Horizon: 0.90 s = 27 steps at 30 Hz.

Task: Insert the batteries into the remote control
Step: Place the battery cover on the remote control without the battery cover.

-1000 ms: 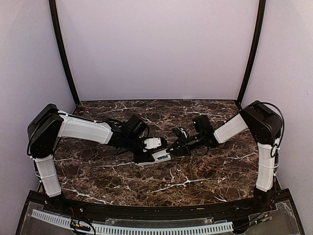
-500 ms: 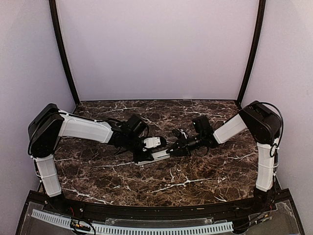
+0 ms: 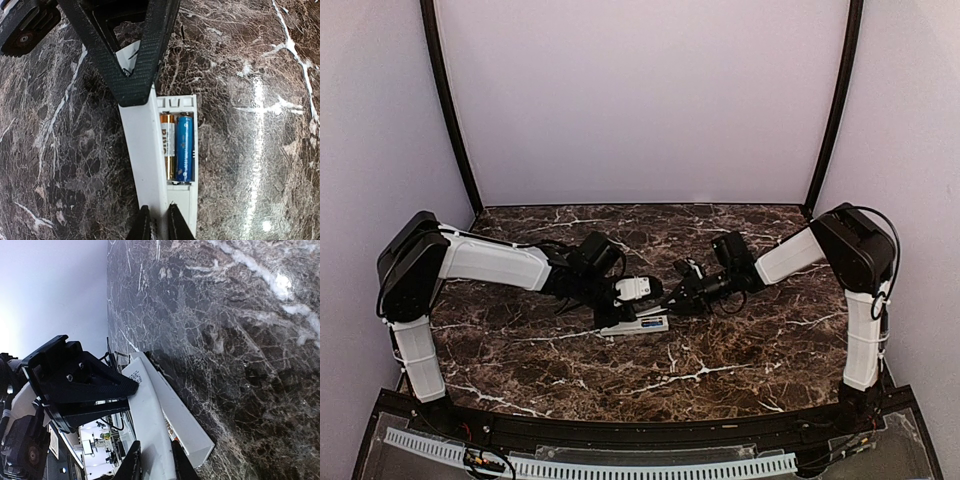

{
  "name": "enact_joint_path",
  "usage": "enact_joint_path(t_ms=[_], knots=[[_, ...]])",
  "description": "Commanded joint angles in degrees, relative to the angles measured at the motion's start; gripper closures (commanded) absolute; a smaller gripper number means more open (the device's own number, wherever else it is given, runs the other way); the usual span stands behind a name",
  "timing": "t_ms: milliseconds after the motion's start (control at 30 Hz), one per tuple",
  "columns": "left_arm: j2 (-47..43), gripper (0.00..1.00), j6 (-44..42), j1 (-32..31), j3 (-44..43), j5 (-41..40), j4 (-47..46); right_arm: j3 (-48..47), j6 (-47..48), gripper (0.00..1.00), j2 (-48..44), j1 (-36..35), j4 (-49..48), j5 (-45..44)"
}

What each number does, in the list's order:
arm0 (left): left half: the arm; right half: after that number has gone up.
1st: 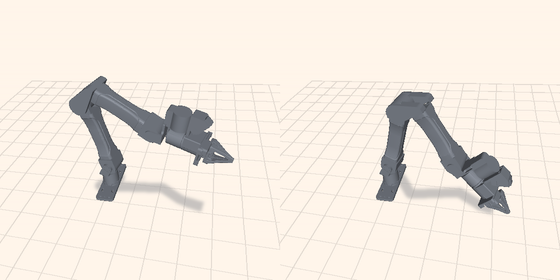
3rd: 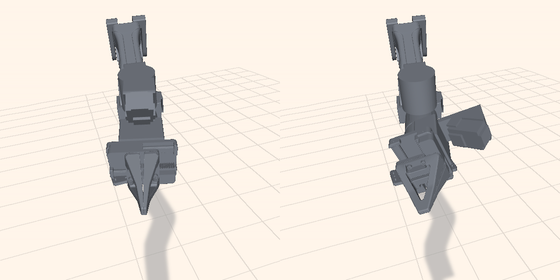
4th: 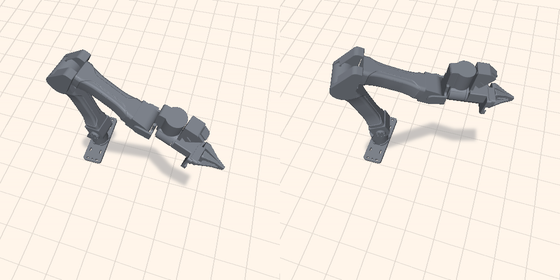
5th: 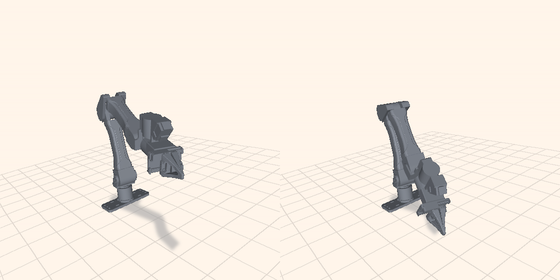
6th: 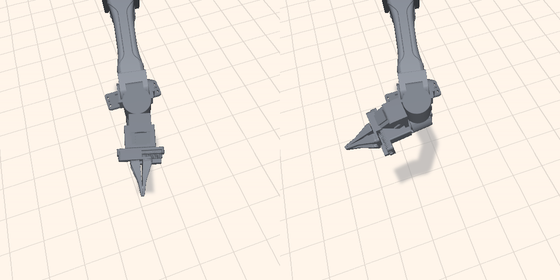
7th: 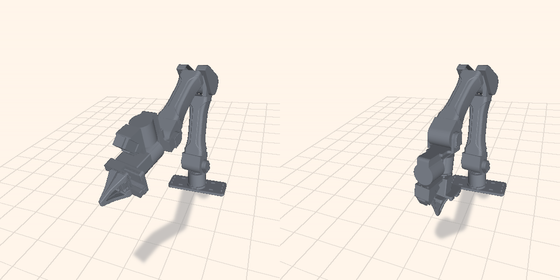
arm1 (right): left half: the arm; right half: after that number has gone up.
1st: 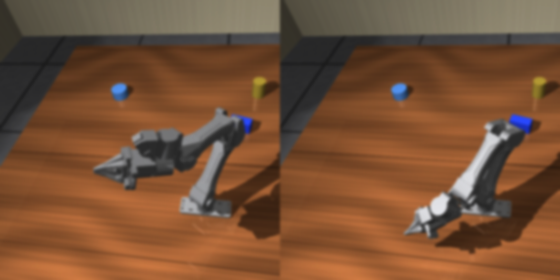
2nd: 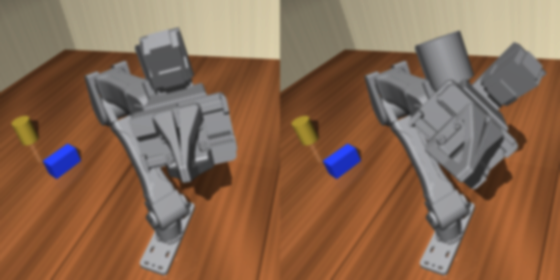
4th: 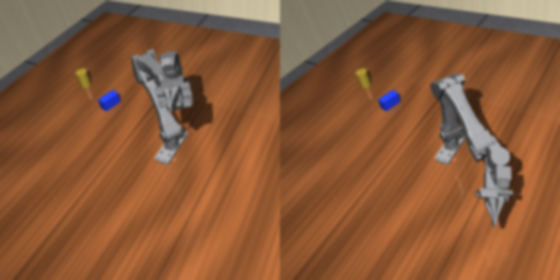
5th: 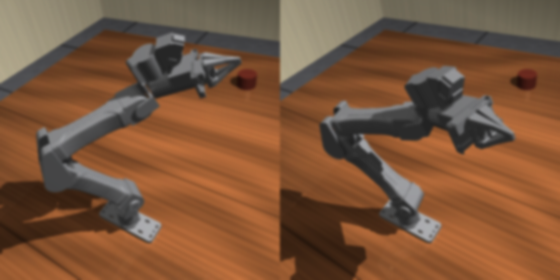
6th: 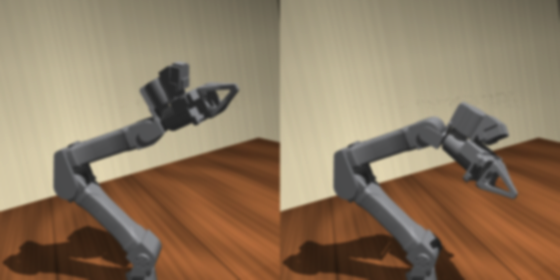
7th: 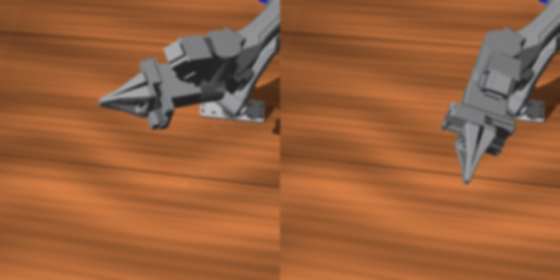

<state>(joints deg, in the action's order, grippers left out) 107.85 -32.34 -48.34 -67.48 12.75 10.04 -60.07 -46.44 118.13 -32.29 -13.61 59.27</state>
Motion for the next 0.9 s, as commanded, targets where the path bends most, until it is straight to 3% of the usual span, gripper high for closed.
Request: enact_joint_path(t_ms=[0,267,400,467,667,867], knots=[[0.22,0.88,-0.35,-0.34,0.2,1.06,3.81,-1.86,5.1,0.82,0.55,0.04,4.49,-1.89],[-0.98,0.87,-0.53,-0.39,0.86,1.08,3.49,-0.23,3.8,0.97,-0.58,0.15,2.97,0.14],[-2.47,0.84,-1.07,-0.65,1.65,0.67,2.4,0.88,0.22,1.0,-1.47,0.1,-1.57,1.7],[-3.34,0.7,-1.41,-0.69,2.1,0.46,2.05,1.11,-0.56,1.0,-1.81,0.1,-2.86,2.25],[-6.55,0.42,-1.41,-0.59,3.48,-0.62,1.87,2.47,0.42,1.0,-2.63,0.02,-3.0,2.78],[-9.09,0.33,-0.18,-0.6,5.53,-0.29,3.03,4.86,-1.85,1.0,-3.47,-0.8,-8.49,3.37]])
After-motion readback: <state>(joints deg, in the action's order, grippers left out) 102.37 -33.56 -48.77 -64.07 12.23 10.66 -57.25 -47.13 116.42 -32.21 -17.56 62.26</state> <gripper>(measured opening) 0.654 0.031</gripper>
